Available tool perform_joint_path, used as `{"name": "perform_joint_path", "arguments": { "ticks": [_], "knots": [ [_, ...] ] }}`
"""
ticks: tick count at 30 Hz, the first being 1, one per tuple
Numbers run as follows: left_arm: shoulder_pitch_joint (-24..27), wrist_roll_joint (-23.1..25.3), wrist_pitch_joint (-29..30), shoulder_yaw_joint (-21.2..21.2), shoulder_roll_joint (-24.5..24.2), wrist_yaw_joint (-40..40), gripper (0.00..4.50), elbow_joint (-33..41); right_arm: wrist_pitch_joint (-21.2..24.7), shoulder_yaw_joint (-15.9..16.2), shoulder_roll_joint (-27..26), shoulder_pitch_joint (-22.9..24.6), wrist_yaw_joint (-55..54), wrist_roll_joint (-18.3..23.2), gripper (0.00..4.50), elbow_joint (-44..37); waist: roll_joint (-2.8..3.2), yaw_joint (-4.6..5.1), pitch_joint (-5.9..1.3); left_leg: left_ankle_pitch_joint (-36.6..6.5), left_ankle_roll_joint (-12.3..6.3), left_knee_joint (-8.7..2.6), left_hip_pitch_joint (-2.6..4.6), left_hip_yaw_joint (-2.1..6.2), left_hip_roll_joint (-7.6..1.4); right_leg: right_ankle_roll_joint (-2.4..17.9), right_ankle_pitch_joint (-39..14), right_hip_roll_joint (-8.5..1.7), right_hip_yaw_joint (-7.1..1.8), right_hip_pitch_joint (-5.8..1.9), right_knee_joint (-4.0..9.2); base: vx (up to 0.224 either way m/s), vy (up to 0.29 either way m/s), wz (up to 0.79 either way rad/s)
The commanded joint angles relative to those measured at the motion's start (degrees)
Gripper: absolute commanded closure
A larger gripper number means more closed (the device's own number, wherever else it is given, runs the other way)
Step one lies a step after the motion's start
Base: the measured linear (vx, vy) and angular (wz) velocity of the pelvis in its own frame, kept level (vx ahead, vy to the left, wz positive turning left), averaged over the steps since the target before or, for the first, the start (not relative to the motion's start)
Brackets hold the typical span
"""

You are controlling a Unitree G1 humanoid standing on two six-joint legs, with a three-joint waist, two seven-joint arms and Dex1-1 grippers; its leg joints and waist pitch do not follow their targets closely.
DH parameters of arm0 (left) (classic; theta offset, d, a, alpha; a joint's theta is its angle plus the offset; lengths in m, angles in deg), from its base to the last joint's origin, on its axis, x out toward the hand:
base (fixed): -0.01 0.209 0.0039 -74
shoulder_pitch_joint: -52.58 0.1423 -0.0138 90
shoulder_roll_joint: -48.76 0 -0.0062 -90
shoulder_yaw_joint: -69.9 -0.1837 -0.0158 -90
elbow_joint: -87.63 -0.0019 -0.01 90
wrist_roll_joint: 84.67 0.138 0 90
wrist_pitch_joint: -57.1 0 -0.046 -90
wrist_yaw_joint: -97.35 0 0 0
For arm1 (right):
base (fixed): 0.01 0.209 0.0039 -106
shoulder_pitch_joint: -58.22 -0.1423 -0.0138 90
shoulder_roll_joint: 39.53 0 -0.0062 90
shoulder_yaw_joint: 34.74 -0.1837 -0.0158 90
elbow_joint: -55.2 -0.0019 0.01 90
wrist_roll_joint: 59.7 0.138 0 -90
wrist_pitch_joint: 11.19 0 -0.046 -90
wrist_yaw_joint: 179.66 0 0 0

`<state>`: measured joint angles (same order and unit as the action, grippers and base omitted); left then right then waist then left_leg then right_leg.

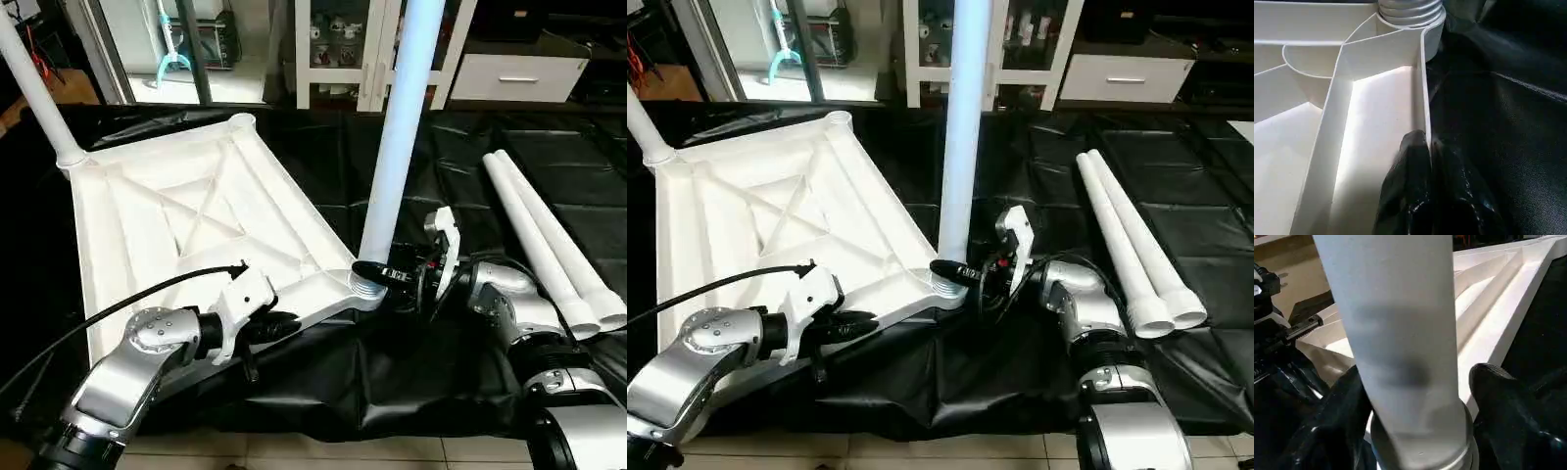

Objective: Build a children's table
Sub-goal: Insert table leg to table base

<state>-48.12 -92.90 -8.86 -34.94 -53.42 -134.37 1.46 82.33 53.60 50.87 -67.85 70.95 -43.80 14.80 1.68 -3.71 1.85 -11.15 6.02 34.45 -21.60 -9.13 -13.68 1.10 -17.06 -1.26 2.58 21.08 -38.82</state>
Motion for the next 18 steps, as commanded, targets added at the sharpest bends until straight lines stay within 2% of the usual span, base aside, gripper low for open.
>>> {"name": "perform_joint_path", "arguments": {
  "ticks": [1, 3, 6, 8, 9, 10, 12, 13, 15, 16, 17, 18],
  "knots": [
    [1.0, -0.7, 0.5, -0.9, -0.8, -1.8, 4.5, 0.3, -0.7, -2.2, 1.4, 0.3, -3.5, 0.4, 1.55, -0.3, -0.6, 0.17, -3.56, 1.7, -5.4, -2.16, 0.3, -0.47, 0.52, 11.1, 26.5, -4.15, -2.43, -3.32, 3.73, 0.0, 0.0, 0.0],
    [0.7, -0.3, 0.8, -1.0, -0.6, -1.0, 4.5, 0.0, -0.7, -2.1, 0.5, 0.7, -4.7, 0.1, 1.62, -0.2, -0.6, 0.28, -3.4, 1.5, -5.43, -2.25, 0.28, -0.46, 0.53, 11.1, 26.0, -4.12, -2.38, -3.21, 3.78, 0.0, 0.0, 0.0],
    [-0.5, 1.0, 1.1, -0.9, 0.8, 1.8, 4.5, -1.4, -1.5, -1.9, -0.9, 1.1, -8.8, -1.1, 1.96, 0.5, -0.54, 0.57, -3.07, -0.2, -4.53, -2.55, 0.44, -0.43, 0.42, 11.3, 21.8, -4.37, -2.5, -3.02, 4.25, 0.0, 0.0, 0.0],
    [-2.3, 2.4, 1.5, -0.9, 3.7, 5.8, 4.5, -3.4, -3.2, -2.4, -3.5, 1.0, -17.7, -2.7, 2.05, 2.2, -0.39, 0.81, -2.88, -1.5, -3.4, -2.71, 0.56, -0.39, 0.4, 11.6, 18.0, -4.46, -2.59, -2.96, 4.58, 0.0, 0.0, 0.0],
    [-2.7, 2.7, 1.8, -0.9, 4.4, 6.7, 4.5, -3.8, -3.6, -2.7, -4.1, 0.9, -19.8, -3.0, 2.05, 2.7, -0.43, 0.91, -2.85, -1.7, -3.12, -2.74, 0.55, -0.48, 0.42, 11.6, 17.4, -4.53, -2.68, -2.98, 4.65, 0.0, 0.0, 0.0],
    [-4.5, 3.7, 3.7, -1.1, 7.3, 10.4, 4.5, -5.5, -4.9, -3.7, -6.4, 0.4, -30.2, -4.3, 2.19, 5.0, -0.44, 0.95, -2.82, -2.0, -2.38, -2.85, 0.63, -0.44, 0.46, 11.5, 16.3, -4.68, -2.8, -3.09, 4.76, 0.0, 0.0, 0.0],
    [-6.0, 4.6, 5.5, -1.2, 9.6, 13.4, 4.5, -6.9, -5.3, -4.3, -7.8, -0.1, -37.2, -5.2, 2.27, 6.6, -0.48, 1.21, -2.81, -1.6, -1.5, -2.99, 0.72, -0.42, 0.55, 11.4, 15.5, -4.65, -2.85, -3.09, 4.85, 0.0, 0.0, 0.0],
    [-8.1, 5.9, 7.5, -1.0, 12.7, 17.8, 4.5, -9.3, -5.8, -6.1, -9.4, -0.7, -46.5, -5.0, 2.27, 8.4, -0.45, 1.32, -2.82, -1.4, -1.15, -2.94, 0.68, -0.37, 0.66, 11.3, 15.6, -4.6, -2.83, -3.2, 4.84, 0.0, 0.0, 0.0],
    [-10.2, 7.0, 8.9, -0.6, 15.8, 22.2, 4.5, -11.8, -5.7, -8.4, -11.2, -1.3, -54.5, -3.9, 2.38, 10.0, -0.37, 1.52, -2.88, -0.2, -0.81, -2.93, 0.75, -0.34, 0.77, 11.3, 17.2, -4.48, -2.9, -3.18, 4.78, 0.0, 0.0, 0.0],
    [-10.7, 7.2, 9.1, -0.4, 16.6, 23.3, 4.5, -12.5, -5.6, -8.9, -11.7, -1.4, -56.2, -3.3, 2.38, 10.3, -0.48, 1.57, -2.99, -0.3, -0.84, -2.85, 0.67, -0.3, 0.82, 11.1, 18.1, -4.58, -3.0, -3.41, 4.71, 0.0, 0.0, 0.0],
    [-12.5, 7.3, 9.2, -0.2, 19.1, 25.5, 4.5, -14.4, -5.4, -9.0, -13.7, -1.3, -58.0, -3.0, 2.43, 10.8, -0.32, 1.66, -3.07, -0.1, -1.05, -2.79, 0.53, -0.28, 0.88, 10.6, 20.0, -4.43, -2.97, -3.48, 4.56, 0.0, 0.0, 0.0],
    [-13.7, 7.4, 9.0, -0.5, 21.0, 26.5, 4.5, -15.6, -5.9, -8.2, -15.6, -1.1, -58.4, -3.4, 2.43, 10.7, -0.4, 1.65, -3.1, -0.2, -1.41, -2.74, 0.65, -0.29, 0.78, 10.3, 21.4, -4.41, -2.99, -3.38, 4.62, 0.0, 0.0, 0.0]
  ]
}}
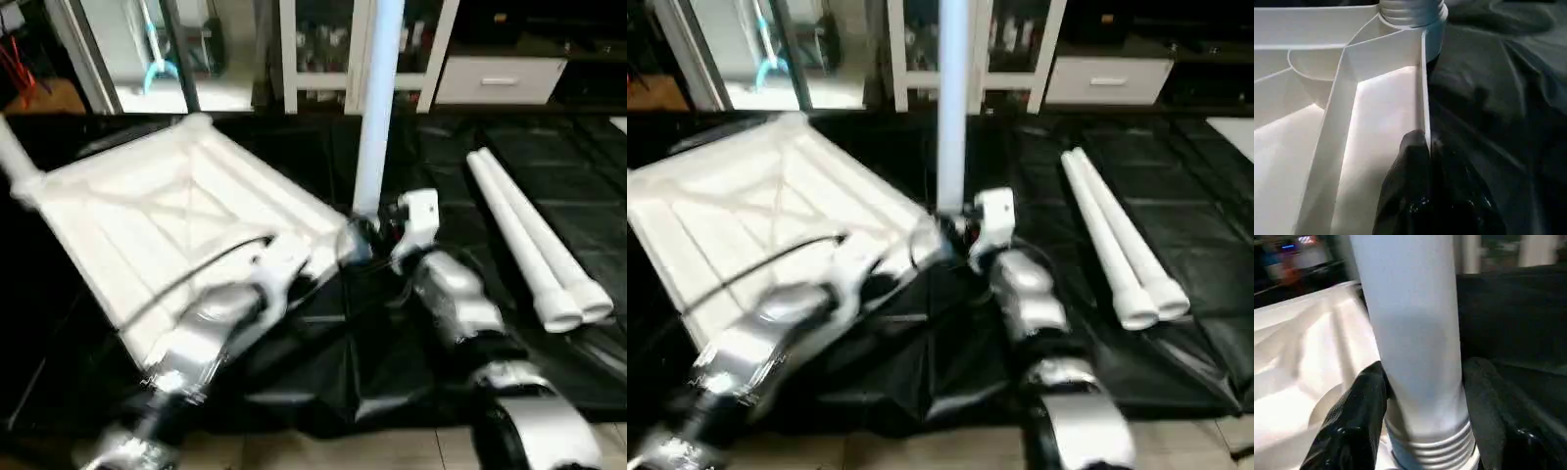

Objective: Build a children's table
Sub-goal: Insert table leg to table base

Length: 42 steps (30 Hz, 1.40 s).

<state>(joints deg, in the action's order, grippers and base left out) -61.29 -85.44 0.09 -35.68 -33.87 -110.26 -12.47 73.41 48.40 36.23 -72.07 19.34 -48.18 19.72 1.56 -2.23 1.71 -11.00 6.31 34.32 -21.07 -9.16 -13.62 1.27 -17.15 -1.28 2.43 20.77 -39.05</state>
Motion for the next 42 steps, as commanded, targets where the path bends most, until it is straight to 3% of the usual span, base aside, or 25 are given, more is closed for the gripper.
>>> {"name": "perform_joint_path", "arguments": {
  "ticks": [1, 4, 6, 7, 9, 11, 13, 15, 18, 19, 20, 22, 26, 34, 38, 42],
  "knots": [
    [-1.0, 0.0, -0.2, 0.0, 2.1, 2.3, 4.5, -2.1, 2.8, -2.6, -1.8, 3.1, -6.6, 0.7, 2.46, 5.7, -0.28, -0.01, -3.0, -0.4, -1.66, -2.61, 0.21, -0.23, 0.75, 9.8, 21.9, -4.41, -2.82, -3.07, 4.85, 0.0, 0.0, 0.0],
    [-2.2, 0.4, -1.3, -0.9, 3.6, 1.6, 4.5, -2.8, 1.7, -1.1, -4.2, 3.1, -5.2, -0.3, 2.46, 5.5, -0.37, -0.26, -2.89, -2.0, -1.83, -2.78, 0.21, -0.23, 0.68, 9.3, 20.8, -4.5, -2.75, -2.95, 4.96, 0.0, 0.0, 0.0],
    [-0.8, 0.2, -3.1, -1.7, 1.1, -1.6, 4.5, -1.1, 0.4, -0.5, -3.1, 2.5, -0.7, -0.1, 2.47, 4.9, -0.31, -0.28, -2.83, -3.0, -1.67, -2.87, 0.08, -0.17, 0.65, 9.0, 19.7, -4.6, -2.77, -3.01, 5.06, 0.0, 0.0, 0.0],
    [0.2, -0.1, -3.7, -1.8, -0.4, -3.2, 4.5, -0.1, -0.1, 0.1, -1.9, 2.4, 2.2, -0.3, 2.47, 4.2, -0.3, -0.27, -2.84, -3.0, -1.69, -2.87, 0.07, -0.15, 0.6, 9.1, 19.6, -4.62, -2.76, -3.0, 5.04, 0.0, 0.0, 0.0],
    [2.9, -1.6, -5.6, -2.2, -4.5, -8.3, 4.5, 3.0, -0.9, 0.2, 1.3, 2.5, 9.2, 0.8, 1.78, 2.2, -0.21, -0.21, -2.94, -2.5, -2.01, -2.78, -0.14, -0.06, 0.64, 9.1, 21.2, -4.57, -2.71, -3.29, 4.86, 0.0, 0.0, 0.0],
    [5.3, -3.1, -7.3, -1.9, -7.5, -12.5, 4.5, 5.8, -0.9, -0.1, 4.2, 2.4, 15.0, 1.9, 1.77, 1.0, -0.33, 0.08, -2.83, -2.3, -3.2, -2.67, -0.42, -0.19, 0.78, 9.2, 23.7, -4.36, -2.68, -3.26, 4.82, 0.0, 0.0, 0.0],
    [7.7, -4.7, -8.7, -1.3, -10.2, -16.6, 4.5, 8.5, -0.5, -0.5, 6.9, 2.3, 20.1, 2.7, 1.51, 0.2, -0.28, -0.01, -2.89, -2.8, -3.83, -2.6, -0.13, -0.28, 0.69, 9.8, 23.0, -4.37, -2.75, -3.01, 4.92, 0.0, 0.0, 0.0],
    [11.9, -8.0, -8.9, -0.1, -15.1, -23.4, 4.5, 13.1, 0.4, -0.7, 11.4, 2.1, 27.8, 3.4, 1.32, -0.5, -0.08, 0.19, -2.93, -2.4, -4.17, -2.52, -0.48, -0.15, 0.55, 10.6, 23.0, -4.31, -2.56, -3.23, 4.6, 0.0, 0.0, 0.0],
    [15.3, -9.9, -8.7, 0.4, -19.8, -27.8, 4.5, 16.3, 2.6, -0.8, 15.0, 2.0, 35.5, 4.8, 1.03, -1.1, 0.01, 0.21, -2.94, -1.2, -5.23, -2.52, -0.26, -0.27, 0.38, 11.5, 24.9, -4.05, -2.46, -2.9, 4.42, 0.0, 0.0, 0.0],
    [15.9, -10.3, -8.5, 0.6, -20.7, -28.3, 4.5, 16.8, 3.1, -0.7, 15.7, 1.9, 37.4, 5.2, 1.03, -1.2, 0.12, 0.0, -3.06, -0.2, -5.5, -2.46, -0.15, -0.25, 0.27, 11.6, 25.8, -4.02, -2.36, -2.86, 4.23, 0.0, 0.0, 0.0],
    [16.2, -10.4, -8.7, 0.8, -21.3, -28.3, 4.5, 16.8, 3.8, -0.6, 16.3, 1.9, 39.8, 5.7, 1.03, -1.5, -0.16, 0.01, -3.08, 0.2, -5.72, -2.4, -0.14, -0.36, 0.29, 11.7, 26.4, -3.93, -2.37, -2.89, 4.21, 0.0, 0.0, 0.0],
    [15.7, -9.4, -9.5, 1.6, -21.0, -26.4, 4.5, 15.5, 6.1, -0.2, 16.9, 2.0, 45.3, 7.1, 1.03, -2.0, -0.16, -0.81, -3.3, 1.7, -6.33, -2.14, -0.06, -0.43, 0.16, 12.0, 28.1, -3.99, -2.33, -2.9, 3.88, 0.0, 0.0, 0.0],
    [15.0, -8.9, -9.9, 1.7, -20.5, -24.9, 4.5, 14.7, 6.6, 0.1, 16.1, 1.6, 46.0, 6.9, 1.49, -1.0, -0.42, -1.32, -3.61, 3.9, -6.73, -1.82, -0.4, -0.51, 0.36, 11.3, 31.0, -4.09, -2.29, -2.93, 3.42, 0.0, 0.0, 0.0],
    [12.5, -6.3, -8.8, 1.2, -17.9, -18.8, 4.5, 12.0, 4.6, 1.3, 12.8, 1.8, 33.9, 2.4, 1.92, 2.1, -0.35, -1.11, -3.42, 2.7, -5.31, -1.99, -0.29, -0.45, 0.36, 11.3, 27.4, -4.33, -2.36, -2.71, 3.75, 0.0, 0.0, 0.0],
    [9.7, -4.2, -5.8, 0.1, -14.0, -14.0, 4.5, 10.0, 3.8, -0.4, 10.0, 1.2, 14.6, 0.4, 2.0, 6.0, -0.15, -0.77, -3.34, 2.0, -3.5, -2.26, -0.05, -0.4, 0.32, 11.7, 23.7, -4.5, -2.48, -2.62, 4.0, 0.0, 0.0, 0.0],
    [5.2, -2.4, 0.9, -0.9, -7.2, -6.5, 4.5, 6.3, 5.0, -3.9, 5.5, 0.9, -1.4, 2.4, 2.14, 9.2, -0.11, -0.39, -3.04, 0.0, -1.81, -2.59, 0.11, -0.44, 0.38, 11.9, 20.7, -4.72, -2.67, -2.77, 4.53, 0.0, 0.0, 0.0]
  ]
}}
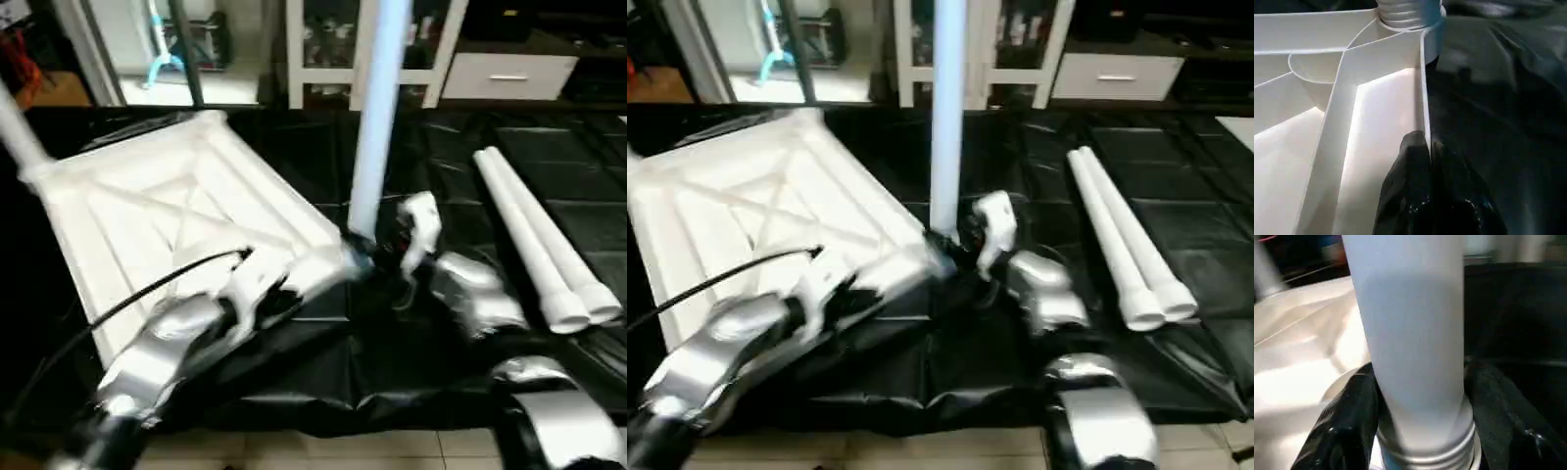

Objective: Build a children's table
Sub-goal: Insert table leg to table base

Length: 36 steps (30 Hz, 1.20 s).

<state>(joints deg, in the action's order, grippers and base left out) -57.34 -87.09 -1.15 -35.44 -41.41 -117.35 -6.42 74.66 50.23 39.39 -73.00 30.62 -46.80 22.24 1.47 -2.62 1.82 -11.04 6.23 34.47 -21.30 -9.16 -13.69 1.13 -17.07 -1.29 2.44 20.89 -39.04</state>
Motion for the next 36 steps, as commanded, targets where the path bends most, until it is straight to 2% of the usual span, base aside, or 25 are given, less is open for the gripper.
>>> {"name": "perform_joint_path", "arguments": {
  "ticks": [1, 3, 4, 5, 6, 7, 10, 11, 12, 13, 14, 15, 16, 17, 18, 19, 21, 23, 24, 28, 30, 32, 36],
  "knots": [
    [-0.8, 0.0, 2.7, -1.1, 2.8, 3.4, 4.5, -2.4, 3.3, -6.9, 0.3, 1.8, -17.0, 2.0, 2.16, 7.3, 0.06, -0.05, -3.34, -0.4, -1.1, -2.75, 0.46, -0.31, 0.48, 11.9, 19.9, -4.74, -2.72, -3.17, 4.54, 0.0, 0.0, 0.0],
    [-3.2, 0.9, 2.1, -0.8, 5.9, 6.7, 4.5, -5.8, 2.8, -7.2, -2.4, 2.0, -19.8, 2.5, 2.17, 7.4, -0.11, 0.06, -3.51, 0.8, -0.72, -2.68, 0.41, -0.25, 0.65, 11.1, 23.4, -4.5, -2.78, -3.34, 4.41, 0.0, 0.0, 0.0],
    [-4.7, 0.8, 1.7, -0.5, 7.7, 7.8, 4.5, -7.4, 2.7, -6.4, -4.2, 2.1, -19.5, 2.1, 2.17, 7.0, -0.11, 0.01, -3.56, 0.9, -0.71, -2.63, 0.36, -0.2, 0.71, 10.7, 24.5, -4.51, -2.77, -3.37, 4.31, 0.0, 0.0, 0.0],
    [-5.7, 0.7, 1.2, -0.4, 8.8, 8.3, 4.5, -8.3, 2.4, -5.4, -5.6, 2.2, -18.8, 1.5, 2.17, 6.5, 0.22, -0.03, -3.61, 0.7, -0.6, -2.56, 0.4, -0.17, 0.76, 10.2, 26.2, -4.54, -2.74, -3.35, 4.38, 0.0, 0.0, 0.0],
    [-6.1, 0.6, 1.0, -0.4, 9.3, 8.4, 4.5, -8.7, 2.3, -4.8, -6.2, 2.3, -18.3, 1.1, 2.17, 6.2, 0.1, 0.1, -3.67, 0.5, -0.84, -2.55, 0.32, -0.21, 0.77, 10.1, 27.1, -4.48, -2.78, -3.33, 4.25, 0.0, 0.0, 0.0],
    [-6.6, 0.6, 0.0, -0.9, 9.6, 7.2, 4.5, -8.7, 0.5, -2.9, -7.5, 2.3, -14.6, 0.2, 2.17, 5.1, -0.15, -0.17, -3.7, -0.3, -0.94, -2.57, 0.26, -0.15, 0.83, 9.3, 28.0, -4.47, -2.7, -3.53, 4.26, 0.0, 0.0, 0.0],
    [-5.1, 0.5, -1.0, -1.6, 7.2, 4.1, 4.5, -6.8, -1.5, -1.6, -6.2, 2.1, -8.0, 0.0, 2.17, 3.4, -0.04, -0.34, -3.75, -0.9, -0.96, -2.58, 0.1, -0.08, 0.81, 8.6, 28.9, -4.48, -2.63, -3.66, 4.17, 0.0, 0.0, 0.0],
    [-2.2, -0.3, -3.2, -2.3, 2.9, -1.2, 4.5, -4.0, -3.1, 0.2, -2.8, 2.6, 2.9, -0.1, 1.62, 0.9, -0.16, -0.29, -3.75, -1.3, -1.13, -2.6, 0.12, -0.05, 0.76, 8.4, 29.1, -4.42, -2.57, -3.73, 4.15, 0.0, 0.0, 0.0],
    [-0.4, -0.8, -5.0, -2.7, 0.2, -4.4, 4.5, -2.3, -3.9, 1.2, -0.4, 2.9, 7.2, -0.8, 1.62, 0.1, -0.2, -0.42, -3.83, -1.4, -1.41, -2.52, 0.05, 0.07, 0.77, 8.3, 29.4, -4.43, -2.49, -3.95, 4.17, 0.0, 0.0, 0.0],
    [0.3, -1.1, -5.9, -2.8, -0.8, -5.7, 4.5, -1.6, -4.0, 1.4, 0.6, 3.0, 8.3, -1.0, 1.49, -0.2, -0.25, -0.24, -3.76, -1.2, -2.07, -2.46, -0.35, -0.01, 0.87, 8.2, 31.0, -4.25, -2.51, -4.02, 4.02, 0.0, 0.0, 0.0],
    [1.0, -1.4, -6.2, -2.7, -1.6, -6.6, 4.5, -0.9, -3.5, 1.0, 1.3, 3.1, 9.5, -0.4, 1.5, -0.6, -0.43, -0.18, -3.57, -1.2, -2.69, -2.46, -0.21, -0.17, 0.96, 8.3, 30.9, -4.09, -2.5, -3.79, 4.23, 0.0, 0.0, 0.0],
    [1.4, -1.6, -6.3, -2.6, -2.0, -7.0, 4.5, -0.4, -3.1, 0.7, 1.7, 3.1, 10.2, 0.0, 1.39, -0.9, -0.15, -0.33, -3.71, -0.5, -3.11, -2.46, 0.0, -0.14, 0.86, 8.8, 31.1, -4.15, -2.54, -3.69, 4.05, 0.0, 0.0, 0.0],
    [3.5, -2.7, -7.5, -1.7, -4.2, -9.4, 4.5, 1.1, -2.1, 0.1, 4.4, 3.1, 14.4, 1.1, 1.25, -1.6, -0.13, -0.41, -3.75, -0.3, -3.32, -2.4, 0.04, -0.12, 0.83, 8.9, 30.9, -4.17, -2.53, -3.65, 4.04, 0.0, 0.0, 0.0],
    [5.5, -3.7, -8.6, -0.7, -6.4, -11.6, 4.5, 2.5, -1.0, -0.3, 7.3, 3.0, 19.2, 2.1, 1.13, -2.2, -0.22, -0.5, -3.83, 0.3, -3.64, -2.25, -0.16, -0.06, 0.9, 9.1, 31.8, -3.93, -2.39, -3.97, 3.78, 0.0, 0.0, 0.0],
    [7.1, -4.6, -9.0, 0.2, -8.3, -13.6, 4.5, 3.6, -0.2, -0.6, 9.8, 2.9, 23.1, 2.6, 1.09, -2.5, -0.07, -0.52, -3.9, 0.8, -3.98, -2.29, -0.14, -0.02, 0.74, 9.2, 32.3, -3.9, -2.32, -3.89, 3.66, 0.0, 0.0, 0.0],
    [8.3, -5.4, -8.9, 1.1, -9.9, -14.9, 4.5, 4.5, 0.2, -0.6, 12.1, 2.9, 26.6, 2.9, 1.04, -3.0, 0.17, -0.62, -4.02, 1.8, -4.62, -2.05, -0.05, -0.09, 0.59, 9.4, 34.0, -3.8, -2.24, -3.69, 3.4, 0.0, 0.0, 0.0],
    [9.6, -6.2, -8.1, 2.4, -11.7, -16.2, 4.5, 5.4, 1.1, -1.2, 14.4, 2.8, 29.6, 3.3, 0.93, -3.6, 0.2, -1.07, -4.24, 5.7, -6.18, -1.53, -0.1, -0.29, 0.58, 9.2, 39.2, -3.44, -2.05, -3.41, 2.72, 0.0, 0.0, 0.0],
    [9.9, -6.4, -8.4, 2.6, -12.3, -16.4, 4.5, 5.4, 2.4, -1.6, 15.0, 2.8, 31.9, 4.4, 0.93, -4.0, 0.14, -1.22, -4.35, 7.6, -6.47, -1.49, -0.31, -0.27, 0.72, 8.8, 41.9, -3.47, -1.9, -3.49, 2.43, 0.0, 0.0, 0.0],
    [10.0, -6.6, -8.7, 2.7, -12.7, -16.3, 4.5, 5.4, 2.8, -1.4, 15.1, 3.1, 34.3, 5.2, 0.93, -4.6, 0.0, -1.31, -4.43, 7.0, -6.42, -1.46, -0.33, -0.28, 0.84, 8.5, 42.2, -3.49, -1.88, -3.66, 2.45, 0.0, 0.0, 0.0],
    [9.4, -6.1, -9.3, 2.3, -12.0, -16.0, 4.5, 4.7, 4.2, -0.9, 13.5, 3.7, 35.3, 5.9, 1.27, -5.3, -0.26, -1.4, -4.33, 5.7, -6.17, -1.52, -0.44, -0.33, 0.9, 7.7, 40.5, -3.56, -1.91, -3.62, 2.63, 0.0, 0.0, 0.0],
    [8.9, -6.1, -9.3, 1.7, -11.2, -15.2, 4.5, 4.5, 3.4, -0.2, 12.0, 3.8, 34.3, 4.8, 1.3, -4.2, -0.28, -1.34, -4.29, 5.0, -5.88, -1.59, -0.46, -0.32, 0.9, 7.9, 38.8, -3.65, -1.93, -3.55, 2.72, 0.0, 0.0, 0.0],
    [8.5, -5.8, -8.9, 1.4, -10.8, -14.2, 4.5, 4.6, 3.5, 0.1, 10.7, 4.0, 31.3, 3.8, 1.6, -3.6, -0.3, -1.2, -4.11, 4.0, -5.64, -1.76, -0.36, -0.27, 0.77, 8.5, 35.6, -3.79, -2.0, -3.37, 2.97, 0.0, 0.0, 0.0],
    [6.7, -3.9, -7.9, 1.1, -8.7, -9.9, 4.5, 3.0, 2.9, 0.2, 8.2, 4.1, 22.6, 2.1, 1.85, -2.2, -0.42, -0.67, -3.88, 3.4, -5.36, -1.96, -0.28, -0.24, 0.67, 9.8, 31.3, -4.04, -2.17, -3.28, 3.3, 0.0, 0.0, 0.0]
  ]
}}
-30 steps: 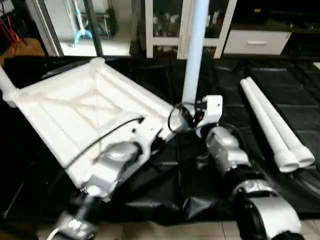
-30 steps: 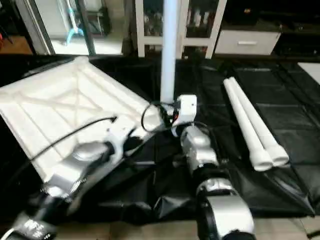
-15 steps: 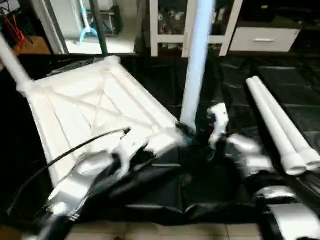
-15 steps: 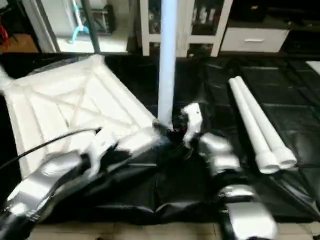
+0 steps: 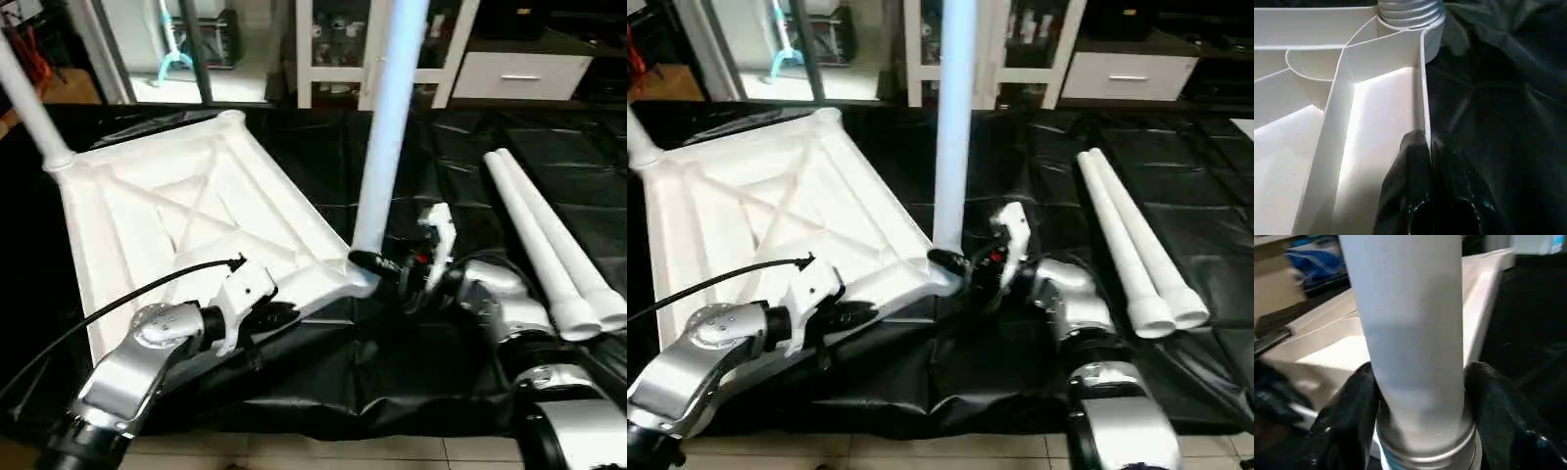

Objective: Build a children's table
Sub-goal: Insert table leg to table base

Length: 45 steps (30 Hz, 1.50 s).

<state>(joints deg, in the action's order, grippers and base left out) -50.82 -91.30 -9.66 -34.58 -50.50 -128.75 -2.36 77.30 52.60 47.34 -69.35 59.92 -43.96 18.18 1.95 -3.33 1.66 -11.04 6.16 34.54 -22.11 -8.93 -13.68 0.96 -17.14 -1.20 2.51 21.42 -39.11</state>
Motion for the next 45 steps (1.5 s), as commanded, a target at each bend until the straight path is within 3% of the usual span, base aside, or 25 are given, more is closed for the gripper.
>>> {"name": "perform_joint_path", "arguments": {
  "ticks": [1, 5, 6, 10, 13, 15, 20, 21, 22, 23, 25, 26, 27, 30, 31, 35, 37, 45],
  "knots": [
    [-0.5, 0.9, 1.1, 0.2, 1.5, 3.1, 4.5, -1.6, 0.5, -2.6, -0.7, 0.5, -10.0, -0.9, 1.98, 2.3, -0.79, 0.15, -3.68, 3.7, -5.11, -2.06, 0.61, -0.51, 0.67, 10.3, 30.4, -4.17, -2.33, -3.74, 3.48, 0.0, 0.0, 0.0],
    [-3.1, 2.6, 4.4, -0.6, 5.9, 8.5, 4.5, -3.4, 1.2, -3.7, -4.7, 0.5, -22.9, -1.8, 2.17, 4.8, -0.72, 0.32, -3.66, 4.2, -4.64, -2.13, 0.75, -0.53, 0.63, 11.2, 29.0, -4.34, -2.51, -3.71, 3.65, 0.0, 0.0, 0.0],
    [-3.5, 2.8, 4.7, -0.7, 6.4, 9.1, 4.5, -3.7, 1.2, -3.8, -5.0, 0.5, -24.2, -1.9, 2.22, 5.1, -0.32, 0.3, -3.51, 3.9, -4.34, -2.16, 0.64, -0.42, 0.72, 11.1, 28.5, -4.34, -2.45, -3.7, 3.64, 0.0, 0.0, 0.0],
    [-10.2, 3.9, 8.7, -0.1, 15.4, 17.9, 4.5, -10.3, 2.5, -7.8, -10.9, -0.6, -41.9, -0.1, 2.32, 8.5, -0.42, 0.53, -3.14, 0.8, -2.33, -2.58, 1.15, -0.47, 0.61, 11.3, 22.3, -4.72, -2.76, -3.62, 4.55, 0.0, 0.0, 0.0],
    [-12.8, 4.4, 8.0, -0.5, 18.6, 19.4, 4.5, -12.6, 1.6, -7.7, -13.6, -0.3, -45.1, -0.6, 2.34, 8.3, -0.16, 0.19, -3.14, -0.6, -1.45, -2.72, 1.35, -0.35, 0.55, 10.7, 21.4, -4.77, -2.79, -3.67, 4.69, 0.0, 0.0, 0.0],
    [-12.8, 4.5, 7.4, -1.4, 18.7, 18.0, 4.5, -12.1, 0.9, -7.2, -14.2, -0.2, -44.3, -0.9, 2.34, 7.6, -0.24, 0.07, -3.25, -0.2, -1.6, -2.61, 0.99, -0.33, 0.76, 9.4, 24.1, -4.68, -2.77, -3.9, 4.54, 0.0, 0.0, 0.0],
    [-7.4, 2.6, 4.5, -3.1, 12.1, 8.6, 4.5, -6.0, -2.5, -6.3, -10.1, 0.0, -29.6, -0.2, 2.34, 2.0, -0.3, 0.18, -3.49, 0.4, -2.7, -2.42, 0.52, -0.15, 0.94, 7.9, 30.1, -4.41, -2.52, -4.35, 4.02, 0.0, 0.0, 0.0],
    [-7.4, 2.6, 4.5, -3.1, 12.1, 8.6, 4.5, -6.0, -2.5, -6.3, -10.1, 0.0, -29.6, -0.2, 2.0, 2.0, -0.27, 0.25, -3.52, 1.2, -2.97, -2.4, 0.57, -0.2, 0.95, 7.8, 32.1, -4.25, -2.54, -4.32, 3.88, 0.0, 0.0, 0.0],
    [-4.7, 0.9, 3.1, -3.1, 8.9, 4.2, 4.5, -2.8, -2.2, -5.7, -6.7, 0.1, -24.4, -0.1, 1.69, 1.1, -0.19, 0.24, -3.55, 1.5, -3.04, -2.39, 0.68, -0.13, 0.99, 7.7, 32.7, -4.17, -2.45, -4.26, 3.84, 0.0, 0.0, 0.0],
    [-3.1, -0.3, 2.6, -3.0, 7.0, 1.5, 4.5, -0.8, -2.1, -5.4, -4.7, 0.1, -21.1, 0.1, 1.69, 0.7, -0.31, 0.26, -3.66, 1.5, -3.33, -2.29, 0.55, -0.05, 1.0, 7.8, 33.7, -4.18, -2.4, -4.51, 3.72, 0.0, 0.0, 0.0],
    [-0.3, -2.5, 2.4, -2.4, 3.9, -2.6, 4.5, 2.5, -0.6, -5.5, -1.4, 0.1, -14.4, 1.4, 1.6, -0.2, -0.14, 0.24, -3.57, 0.8, -3.6, -2.2, 0.7, -0.24, 0.96, 8.0, 34.5, -3.92, -2.4, -4.21, 3.72, 0.0, 0.0, 0.0],
    [1.1, -3.5, 3.0, -2.0, 2.0, -4.5, 4.5, 4.0, 0.2, -5.0, 0.7, 0.3, -10.3, 1.7, 1.6, -0.8, -0.26, 0.27, -3.78, 1.8, -4.01, -2.15, 0.59, -0.21, 0.87, 8.1, 35.6, -3.79, -2.31, -4.37, 3.47, 0.0, 0.0, 0.0],
    [1.8, -4.1, 3.4, -1.8, 0.9, -5.5, 4.5, 4.7, 0.7, -4.8, 2.0, 0.4, -7.8, 1.6, 1.3, -1.2, -0.01, 0.06, -3.92, 3.4, -4.45, -1.96, 0.59, -0.09, 0.75, 8.1, 37.6, -3.7, -2.15, -4.28, 3.11, 0.0, 0.0, 0.0],
    [3.8, -5.2, 3.4, -1.1, -2.5, -8.5, 4.5, 6.1, 3.5, -3.5, 5.8, 1.1, 0.3, 1.5, 1.24, -2.9, 0.02, -0.39, -3.81, 4.2, -5.01, -1.74, 0.73, -0.26, 0.62, 7.9, 38.8, -3.49, -2.01, -3.94, 3.0, 0.0, 0.0, 0.0],
    [4.5, -5.3, 3.2, -0.7, -4.0, -9.5, 4.5, 6.3, 4.9, -3.1, 7.4, 1.6, 4.2, 2.0, 1.24, -4.2, -0.6, -0.8, -3.96, 4.4, -5.41, -1.69, 0.8, -0.46, 0.57, 7.8, 38.8, -3.43, -2.06, -4.07, 3.05, 0.0, 0.0, 0.0],
    [4.8, -5.5, 2.8, 0.2, -5.1, -9.5, 4.5, 6.1, 7.8, -2.0, 9.1, 2.2, 10.6, 3.2, 1.24, -5.1, -0.59, -1.69, -4.07, 4.0, -5.32, -1.68, 0.74, -0.53, 0.66, 7.4, 37.4, -3.6, -2.09, -3.97, 3.01, 0.0, 0.0, 0.0],
    [4.6, -5.6, 2.7, 0.3, -5.0, -9.3, 4.5, 5.9, 8.2, -1.6, 8.9, 2.3, 11.2, 3.2, 1.54, -4.7, -0.64, -1.82, -4.03, 4.2, -5.26, -1.73, 0.64, -0.48, 0.62, 7.5, 36.3, -3.7, -2.04, -3.92, 3.0, 0.0, 0.0, 0.0],
    [3.5, -4.6, 2.7, -0.5, -3.6, -6.4, 4.5, 4.9, 6.4, -1.5, 6.1, 2.2, 5.4, 0.9, 2.01, -2.7, -0.82, -1.54, -4.09, 5.4, -5.36, -1.67, 0.56, -0.42, 0.71, 8.2, 34.6, -3.83, -2.03, -3.89, 2.99, 0.0, 0.0, 0.0]
  ]
}}
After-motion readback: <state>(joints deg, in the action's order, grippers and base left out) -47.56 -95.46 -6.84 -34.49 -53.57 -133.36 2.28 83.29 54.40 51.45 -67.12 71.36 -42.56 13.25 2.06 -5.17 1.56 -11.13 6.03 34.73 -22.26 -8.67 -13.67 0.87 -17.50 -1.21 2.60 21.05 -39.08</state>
